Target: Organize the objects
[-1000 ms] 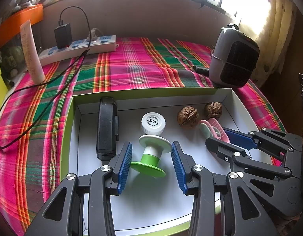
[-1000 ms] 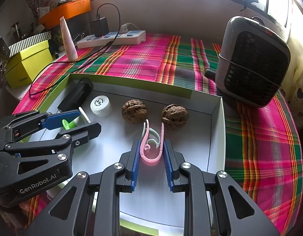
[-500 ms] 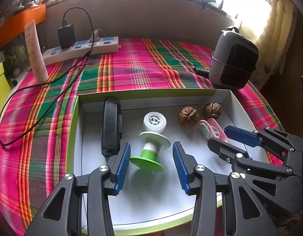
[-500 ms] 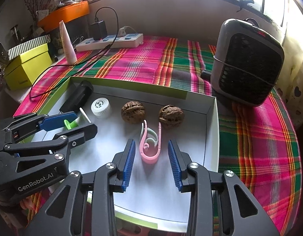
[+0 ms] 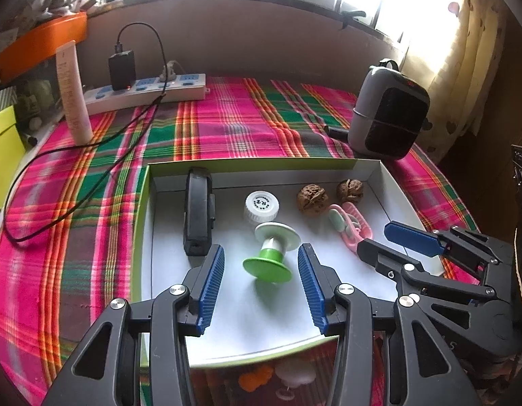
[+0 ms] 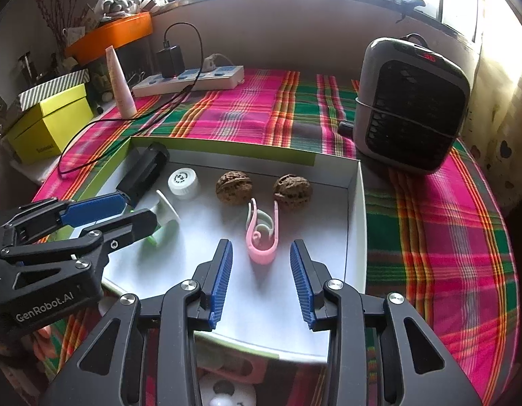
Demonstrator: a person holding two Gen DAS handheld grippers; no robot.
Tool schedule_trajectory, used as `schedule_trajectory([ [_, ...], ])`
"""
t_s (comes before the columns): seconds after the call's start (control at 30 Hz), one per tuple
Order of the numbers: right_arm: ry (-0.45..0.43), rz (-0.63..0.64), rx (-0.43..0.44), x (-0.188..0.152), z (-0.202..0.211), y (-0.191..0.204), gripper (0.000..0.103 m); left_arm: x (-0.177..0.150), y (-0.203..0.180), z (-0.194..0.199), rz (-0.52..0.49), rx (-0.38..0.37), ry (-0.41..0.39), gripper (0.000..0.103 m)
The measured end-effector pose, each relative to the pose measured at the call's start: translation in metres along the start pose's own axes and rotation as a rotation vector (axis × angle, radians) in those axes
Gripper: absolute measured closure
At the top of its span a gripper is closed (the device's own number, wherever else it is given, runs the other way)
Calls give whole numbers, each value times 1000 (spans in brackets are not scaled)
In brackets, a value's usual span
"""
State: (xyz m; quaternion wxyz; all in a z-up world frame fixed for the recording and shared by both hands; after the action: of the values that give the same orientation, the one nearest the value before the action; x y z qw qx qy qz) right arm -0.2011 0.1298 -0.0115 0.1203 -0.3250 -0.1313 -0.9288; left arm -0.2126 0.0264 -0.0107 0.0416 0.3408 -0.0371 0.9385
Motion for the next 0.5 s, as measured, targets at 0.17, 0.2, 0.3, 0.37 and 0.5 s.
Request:
schedule_trajectory([
  [0.17,-15,-11,-6,-2,9,1,64,-5,1,10,4,-3,-14,59],
  [0.2,-18,-13,-5,-3,11,1,64,-5,2,11,5,-3,-14,59],
  [0.3,-25,-19,-6,-6,15,2,62,-9,3,17,12,-8,-20,59],
  [0.37,-33,-21,-4,-8,20,4,62,-12,5,20,20,-11,-21,59],
  [0.5,-42,-14,-19,-11,24,7,62,-18,8,26,28,-14,-23,59],
])
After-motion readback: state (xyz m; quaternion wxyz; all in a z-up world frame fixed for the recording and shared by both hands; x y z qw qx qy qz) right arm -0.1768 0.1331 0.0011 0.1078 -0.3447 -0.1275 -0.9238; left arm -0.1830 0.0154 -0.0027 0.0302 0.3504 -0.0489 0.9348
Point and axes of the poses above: each gripper's, at about its wrist camera, not at the fingertips, and z roughly against the way its jaws point, y to its left, x to its top, the point moved 6 cm from there along -z, roughly the way its jaws point, and after that the axes turned 9 degrees about x, right-handed, at the moved point
